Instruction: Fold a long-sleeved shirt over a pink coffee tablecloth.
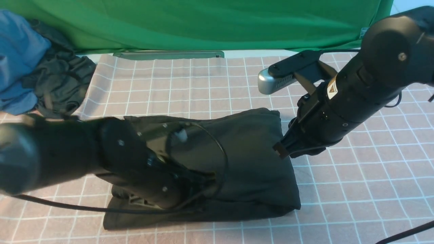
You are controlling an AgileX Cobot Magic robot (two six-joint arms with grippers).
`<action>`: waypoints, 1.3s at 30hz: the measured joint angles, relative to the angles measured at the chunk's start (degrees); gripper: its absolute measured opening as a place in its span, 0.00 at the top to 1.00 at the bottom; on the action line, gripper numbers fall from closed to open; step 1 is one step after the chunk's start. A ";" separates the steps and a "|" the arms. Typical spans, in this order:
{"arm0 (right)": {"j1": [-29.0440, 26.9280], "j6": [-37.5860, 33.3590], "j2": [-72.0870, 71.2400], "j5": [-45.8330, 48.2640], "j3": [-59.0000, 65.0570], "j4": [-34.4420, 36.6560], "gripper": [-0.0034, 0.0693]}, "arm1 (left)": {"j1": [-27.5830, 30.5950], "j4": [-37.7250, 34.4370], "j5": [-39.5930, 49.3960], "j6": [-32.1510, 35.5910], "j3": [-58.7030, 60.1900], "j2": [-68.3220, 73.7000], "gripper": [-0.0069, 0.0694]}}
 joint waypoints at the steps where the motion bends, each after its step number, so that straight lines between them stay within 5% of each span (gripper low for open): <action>1: 0.00 -0.07 -0.06 0.05 0.00 0.00 0.91 | -0.13 0.44 -0.08 -1.06 0.00 1.52 0.89; 10: -0.04 -1.13 -0.06 0.41 0.00 -0.13 0.90 | -0.13 0.72 0.61 -1.58 0.01 -0.07 0.89; 23: -0.11 -1.48 -0.06 0.16 0.00 -0.13 0.90 | -0.13 23.76 2.21 -22.54 1.68 -4.51 0.89; 30: -0.11 -2.07 -2.75 0.38 0.00 -0.18 0.90 | -0.13 24.27 2.81 -24.09 2.73 -2.87 0.89; 39: -0.11 -2.88 -16.46 -0.41 0.00 -2.21 0.90 | -0.13 24.27 5.19 -24.39 2.75 -27.29 0.89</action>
